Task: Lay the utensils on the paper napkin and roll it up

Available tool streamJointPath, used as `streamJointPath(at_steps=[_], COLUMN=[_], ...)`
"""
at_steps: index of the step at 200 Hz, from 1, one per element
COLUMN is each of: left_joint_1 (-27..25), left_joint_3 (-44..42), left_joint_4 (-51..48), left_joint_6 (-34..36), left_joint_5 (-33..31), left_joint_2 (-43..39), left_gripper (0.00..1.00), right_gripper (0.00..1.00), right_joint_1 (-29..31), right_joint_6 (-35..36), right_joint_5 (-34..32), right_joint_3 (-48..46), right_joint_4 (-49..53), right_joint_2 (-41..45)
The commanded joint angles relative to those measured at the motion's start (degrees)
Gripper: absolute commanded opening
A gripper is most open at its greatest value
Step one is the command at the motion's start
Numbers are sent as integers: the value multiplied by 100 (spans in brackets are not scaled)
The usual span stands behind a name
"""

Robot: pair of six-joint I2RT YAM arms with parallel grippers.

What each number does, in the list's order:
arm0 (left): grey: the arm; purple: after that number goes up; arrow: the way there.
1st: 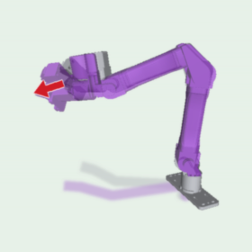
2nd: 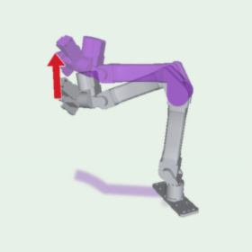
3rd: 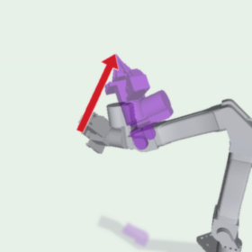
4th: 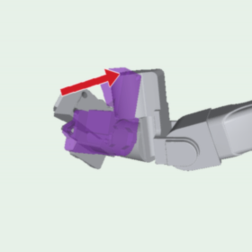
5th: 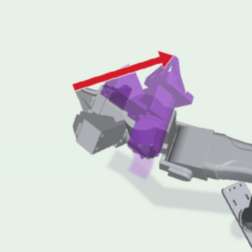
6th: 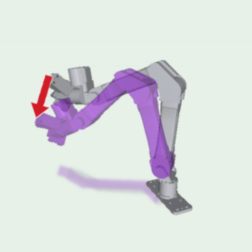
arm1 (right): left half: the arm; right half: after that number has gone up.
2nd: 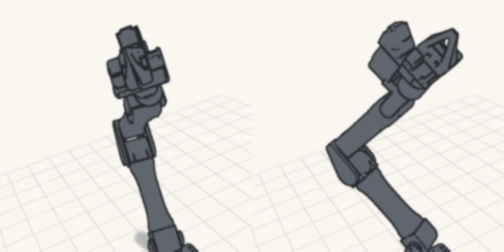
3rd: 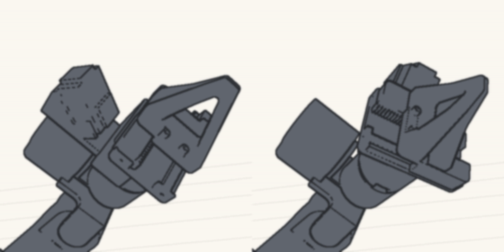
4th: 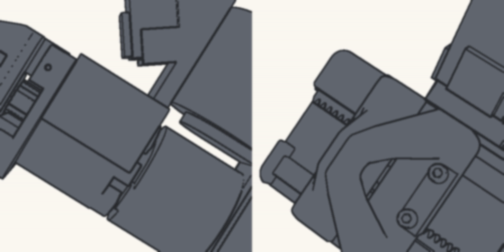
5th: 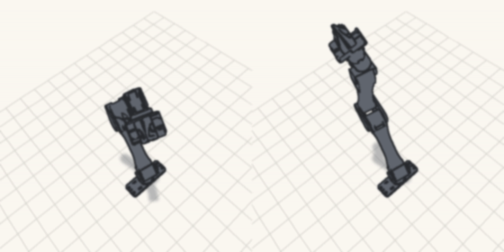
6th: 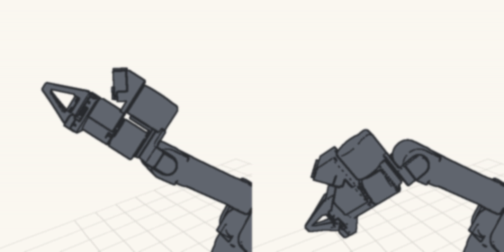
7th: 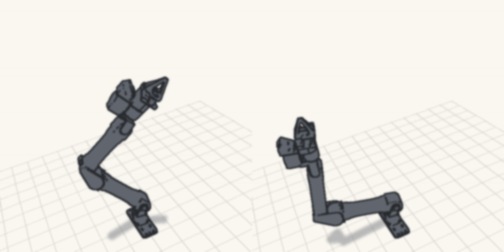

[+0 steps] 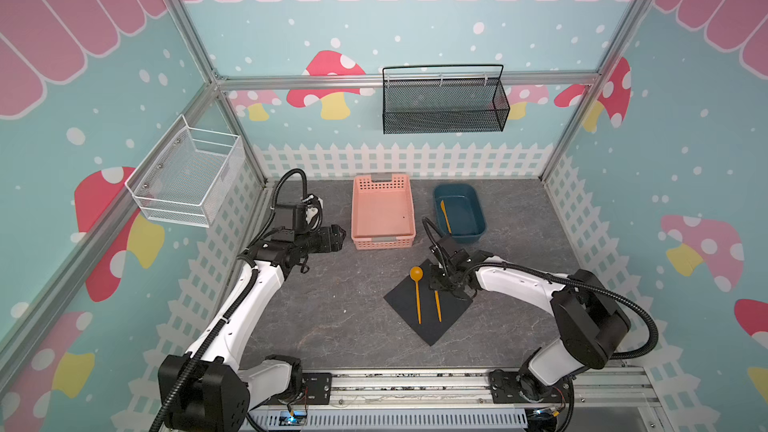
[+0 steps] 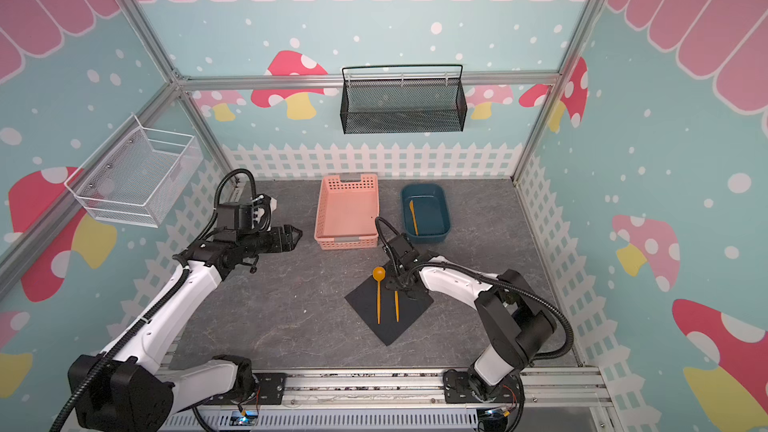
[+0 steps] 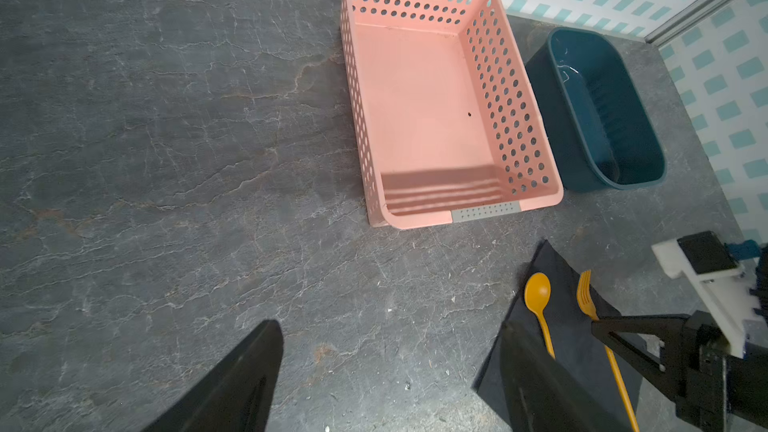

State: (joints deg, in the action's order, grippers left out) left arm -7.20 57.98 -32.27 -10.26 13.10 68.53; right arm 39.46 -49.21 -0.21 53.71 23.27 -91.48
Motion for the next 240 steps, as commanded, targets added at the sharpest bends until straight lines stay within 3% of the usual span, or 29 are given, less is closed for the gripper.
streamJointPath(at_steps=[1,240], left_joint_1=[26,26], left_joint_3=[-33,-57], left_joint_4=[72,71], left_joint_6=[-11,-2], left_joint_5=[105,60], left_joint_2=[11,-29], left_gripper=[84,84], right_gripper=[5,6], right_joint_1=[79,159], right_joint_6=[-115,-115], right_joint_5=[-159,-147], right_joint_3=[199,462], right_joint_4=[-24,-106], right_joint_2=[-161,-783])
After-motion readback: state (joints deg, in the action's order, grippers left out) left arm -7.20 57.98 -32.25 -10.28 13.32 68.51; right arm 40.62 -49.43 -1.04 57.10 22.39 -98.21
